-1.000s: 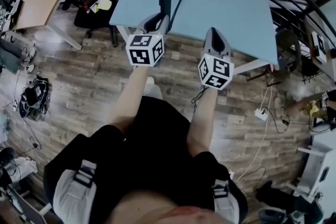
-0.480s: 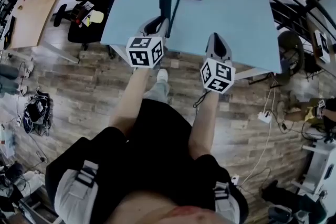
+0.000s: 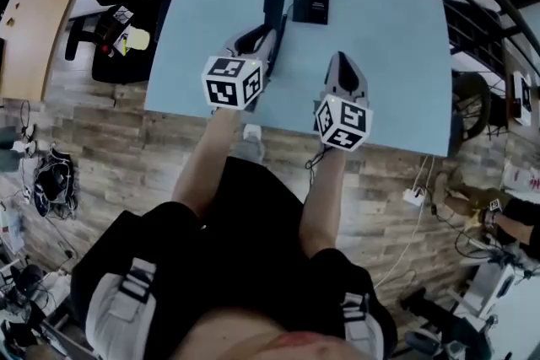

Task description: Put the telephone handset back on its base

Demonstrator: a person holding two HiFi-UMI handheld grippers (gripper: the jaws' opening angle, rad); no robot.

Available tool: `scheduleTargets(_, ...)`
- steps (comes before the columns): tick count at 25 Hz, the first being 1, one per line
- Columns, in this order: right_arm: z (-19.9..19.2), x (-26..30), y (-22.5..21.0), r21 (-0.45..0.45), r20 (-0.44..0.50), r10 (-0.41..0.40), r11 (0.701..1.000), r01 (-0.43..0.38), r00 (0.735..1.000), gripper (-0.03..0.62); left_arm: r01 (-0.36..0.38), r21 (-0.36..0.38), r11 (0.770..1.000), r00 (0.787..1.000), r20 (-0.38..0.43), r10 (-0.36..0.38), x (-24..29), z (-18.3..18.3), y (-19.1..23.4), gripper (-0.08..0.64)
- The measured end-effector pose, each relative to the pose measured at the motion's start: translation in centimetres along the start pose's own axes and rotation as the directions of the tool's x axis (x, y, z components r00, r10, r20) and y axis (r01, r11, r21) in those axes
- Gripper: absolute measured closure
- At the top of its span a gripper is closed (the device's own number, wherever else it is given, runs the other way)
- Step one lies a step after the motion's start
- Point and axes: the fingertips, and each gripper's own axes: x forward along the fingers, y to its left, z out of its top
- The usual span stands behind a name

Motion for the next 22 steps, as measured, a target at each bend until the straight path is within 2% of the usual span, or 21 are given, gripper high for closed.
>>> scheduleTargets(5, -1.1, 5.4, -0.5, -0.015, -0.067, 0.013, 1.0, -0.014, 0.998, 0.603, 0.021, -0.074, 0.997, 0.999, -0.037, -0.024, 4.6, -0.7, 2.8, 0.494)
scheduleTargets(13, -2.5, 8.7, -1.8, -0.009, -0.131, 0.024, 1.0, -0.025, 0.991, 0.603, 0.044, -0.152, 0.987, 0.993, -0.098, -0.06, 8.7, -2.9, 4.0, 0.494)
scheduleTargets(15, -3.1, 9.5, -2.1, -0.008, -0.15, 0.026, 1.0, -0.027, 0.988, 0.603, 0.067, -0.206, 0.976, 0.992, -0.09, -0.087, 9.8, -3.1, 4.3, 0.494)
scheduleTargets(19, -4.8, 10.6, -2.7, -0.017, -0.207, 0.038, 0.999, -0.042, 0.978, 0.603, 0.091, -0.344, 0.934, 0.989, -0.076, -0.125, 11.5, -4.5, 5.2, 0.494)
scheduleTargets(22, -5.0, 11.9, -3.0, -0.006, -0.213, 0.046, 0.999, -0.048, 0.976, 0.603, 0.114, -0.38, 0.918, 0.982, -0.095, -0.161, 13.3, -5.2, 6.3, 0.494)
